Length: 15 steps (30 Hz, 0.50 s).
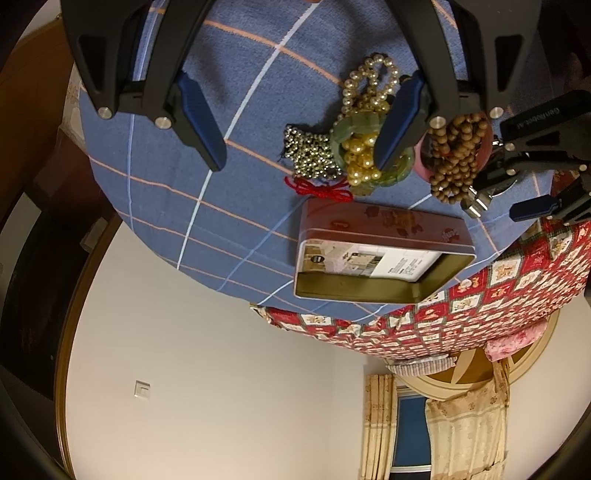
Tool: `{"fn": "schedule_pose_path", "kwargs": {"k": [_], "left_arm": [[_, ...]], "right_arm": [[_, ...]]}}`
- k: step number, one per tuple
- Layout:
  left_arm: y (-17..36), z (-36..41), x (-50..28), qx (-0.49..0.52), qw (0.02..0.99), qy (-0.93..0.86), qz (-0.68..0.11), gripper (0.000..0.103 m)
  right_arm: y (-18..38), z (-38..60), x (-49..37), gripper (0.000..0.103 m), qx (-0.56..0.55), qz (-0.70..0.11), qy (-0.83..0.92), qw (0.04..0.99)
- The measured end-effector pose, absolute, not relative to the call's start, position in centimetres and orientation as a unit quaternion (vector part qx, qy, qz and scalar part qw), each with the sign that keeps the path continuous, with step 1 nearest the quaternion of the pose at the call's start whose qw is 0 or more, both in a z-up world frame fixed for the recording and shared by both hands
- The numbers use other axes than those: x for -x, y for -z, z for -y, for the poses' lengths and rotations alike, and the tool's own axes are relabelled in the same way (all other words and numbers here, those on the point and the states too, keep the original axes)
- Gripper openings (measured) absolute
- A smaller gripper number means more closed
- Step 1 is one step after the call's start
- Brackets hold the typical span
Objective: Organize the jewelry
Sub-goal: 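Close the right gripper on the silver bead chain while the left gripper holds the watch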
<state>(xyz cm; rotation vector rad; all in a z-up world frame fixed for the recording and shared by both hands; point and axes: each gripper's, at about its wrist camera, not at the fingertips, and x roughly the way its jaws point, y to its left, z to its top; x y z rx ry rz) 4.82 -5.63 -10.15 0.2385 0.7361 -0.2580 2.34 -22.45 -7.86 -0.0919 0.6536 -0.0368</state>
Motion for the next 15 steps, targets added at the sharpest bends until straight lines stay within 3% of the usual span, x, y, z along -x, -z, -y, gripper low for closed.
{"fn": "schedule_pose_path", "kwargs": {"k": [1,3,15], "left_arm": [[10.2,5.7,-5.0,-0.116,0.916,0.129,-0.362,0.029],[10.6,5.8,-5.3,-0.118,0.909,0.136,-0.376,0.017],[5.7,3.7,-3.0,-0.070,0.932,0.151,-0.322,0.017]], "right_arm": [[7.9,22.5,-2.4,0.084,0.045,-0.322,0.018,0.946],[8.0,22.6,-2.4,0.084,0.045,-0.322,0.019,0.945],[7.6,23.7,-2.0,0.084,0.040,-0.320,0.034,0.946]]}}
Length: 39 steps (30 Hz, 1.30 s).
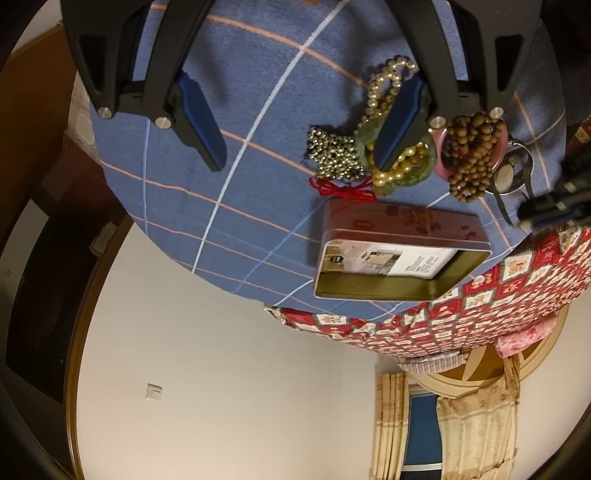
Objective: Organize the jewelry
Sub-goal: 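Close the right gripper on the silver bead chain while the left gripper holds the watch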
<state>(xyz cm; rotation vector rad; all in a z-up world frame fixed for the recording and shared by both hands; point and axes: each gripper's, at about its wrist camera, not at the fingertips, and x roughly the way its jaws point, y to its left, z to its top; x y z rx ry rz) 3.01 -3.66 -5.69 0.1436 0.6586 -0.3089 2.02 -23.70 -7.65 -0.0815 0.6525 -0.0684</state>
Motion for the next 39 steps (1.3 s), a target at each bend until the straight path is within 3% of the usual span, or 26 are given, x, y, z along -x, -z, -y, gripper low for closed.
{"fn": "schedule_pose_path", "kwargs": {"k": [5,8,16,20,25,27,29,32,39], "left_arm": [[4.6,3.4,-2.6,-0.069,0.939,0.150,-0.302,0.017],[4.9,3.5,-3.0,-0.070,0.937,0.154,-0.305,0.017],[6.1,3.7,-4.8,-0.071,0.933,0.151,-0.317,0.017],[6.6,3.8,-4.8,-0.073,0.931,0.155,-0.322,0.017],[6.8,4.0,-4.8,-0.074,0.929,0.159,-0.326,0.017],[6.8,4.1,-4.6,-0.075,0.928,0.161,-0.326,0.017],[6.8,4.2,-4.5,-0.077,0.928,0.163,-0.326,0.017],[6.7,4.2,-4.3,-0.076,0.928,0.164,-0.326,0.017],[5.9,3.9,-4.0,-0.072,0.931,0.162,-0.320,0.017]], "right_arm": [[7.8,23.5,-2.2,0.082,0.049,-0.325,0.028,0.944],[7.9,24.4,-2.7,0.074,0.039,-0.335,0.032,0.941],[8.1,24.5,-4.4,0.067,0.045,-0.358,0.017,0.933],[9.6,24.3,-5.5,0.054,0.041,-0.389,0.008,0.920],[9.8,24.0,-5.8,0.053,0.036,-0.401,-0.011,0.915],[9.9,24.0,-5.9,0.048,0.035,-0.403,-0.018,0.914],[10.1,23.7,-5.9,0.027,0.040,-0.409,-0.026,0.911],[10.2,23.1,-5.7,0.012,0.052,-0.406,-0.032,0.912],[8.7,23.8,-4.2,0.012,0.046,-0.378,-0.024,0.924]]}}
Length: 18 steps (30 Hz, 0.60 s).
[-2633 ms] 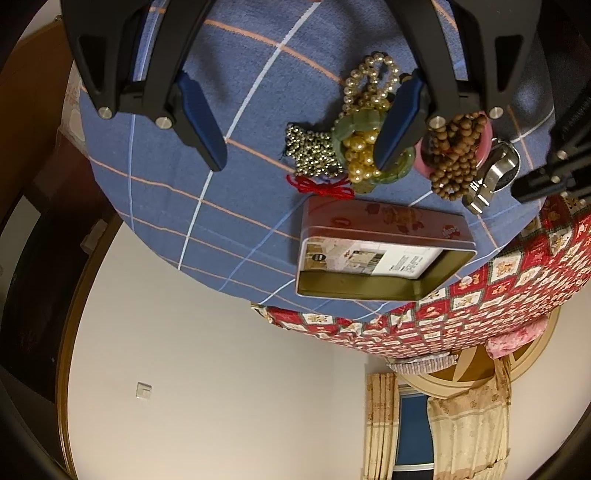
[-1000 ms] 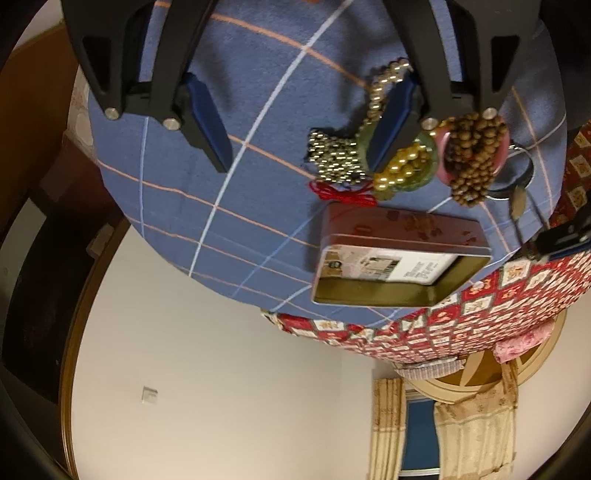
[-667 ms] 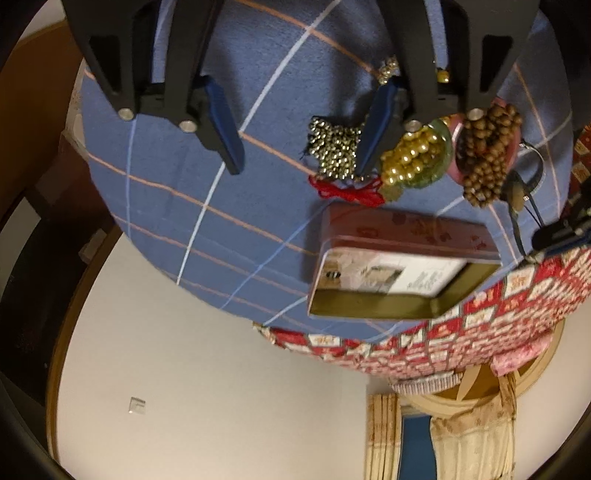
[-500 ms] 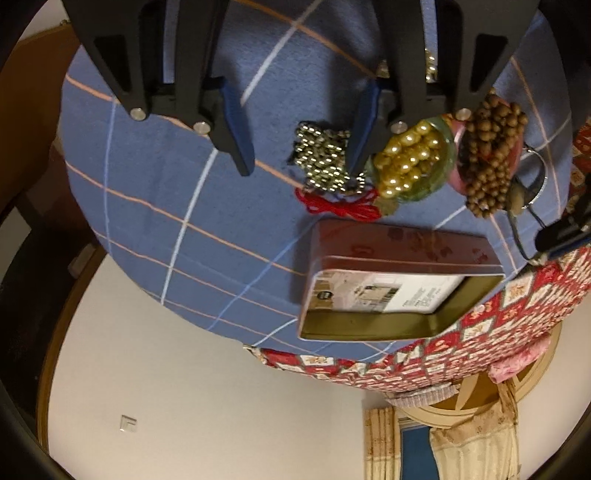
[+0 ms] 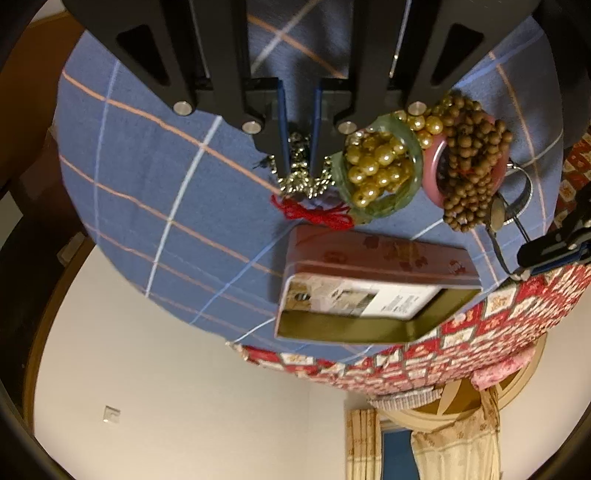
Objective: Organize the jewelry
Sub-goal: 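Close the right gripper on the silver bead chain while the left gripper holds the watch, then carry the watch and bead chain into the pink tin and open both grippers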
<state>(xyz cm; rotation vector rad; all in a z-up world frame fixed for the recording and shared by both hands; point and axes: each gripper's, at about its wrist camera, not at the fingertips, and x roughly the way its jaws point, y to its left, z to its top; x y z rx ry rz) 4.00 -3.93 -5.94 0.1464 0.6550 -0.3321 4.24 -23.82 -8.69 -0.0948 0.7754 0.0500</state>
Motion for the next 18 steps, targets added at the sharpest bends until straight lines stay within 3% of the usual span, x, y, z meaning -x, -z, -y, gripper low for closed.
{"fn": "schedule_pose_path", "kwargs": {"k": [18], "left_arm": [[1.1,4.1,-6.2,-0.087,0.943,0.154,-0.280,0.017]], "right_arm": [[1.1,22.7,-4.1,0.012,0.098,-0.286,-0.018,0.953]]}}
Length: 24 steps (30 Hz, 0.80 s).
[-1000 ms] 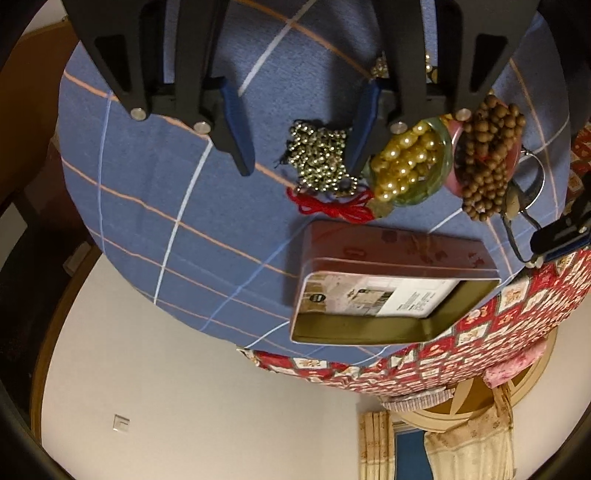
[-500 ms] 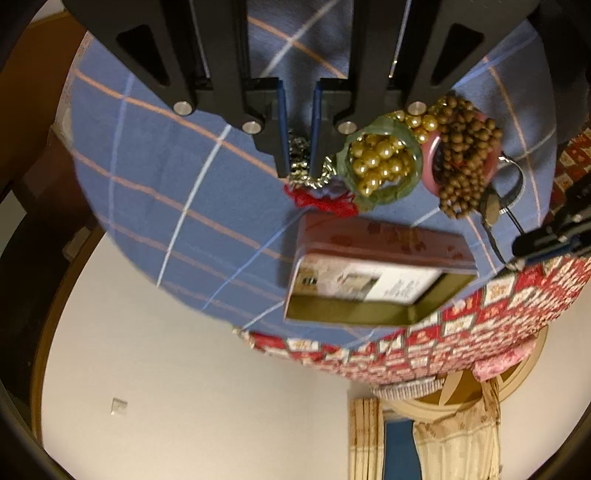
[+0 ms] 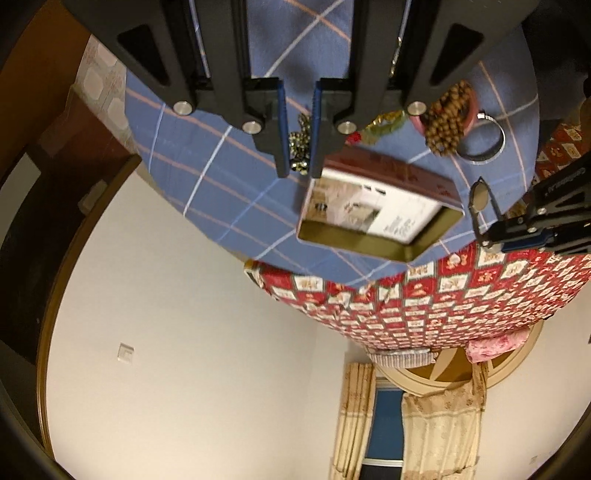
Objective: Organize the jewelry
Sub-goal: 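Carry the watch and bead chain into the pink tin and open both grippers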
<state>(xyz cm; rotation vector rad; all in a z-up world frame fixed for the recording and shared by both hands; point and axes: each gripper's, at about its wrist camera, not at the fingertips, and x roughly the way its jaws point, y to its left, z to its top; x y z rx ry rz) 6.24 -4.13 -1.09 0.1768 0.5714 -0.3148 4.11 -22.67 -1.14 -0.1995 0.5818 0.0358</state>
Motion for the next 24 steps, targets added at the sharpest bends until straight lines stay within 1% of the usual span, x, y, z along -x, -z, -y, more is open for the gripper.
{"fn": "schedule_pose_path", "kwargs": {"k": [7,15,24], "left_arm": [[-0.2,4.7,-8.7,-0.092,0.945,0.156,-0.272,0.017],[-0.3,5.1,-12.1,-0.098,0.943,0.149,-0.280,0.017],[-0.1,6.1,-14.8,-0.112,0.942,0.139,-0.282,0.017]], "right_arm": [[0.2,21.5,-6.0,0.012,0.108,-0.271,-0.033,0.956],[-0.7,21.4,-8.5,0.012,0.102,-0.259,-0.047,0.959],[-0.4,20.8,-11.6,0.012,0.115,-0.259,-0.047,0.958]]}}
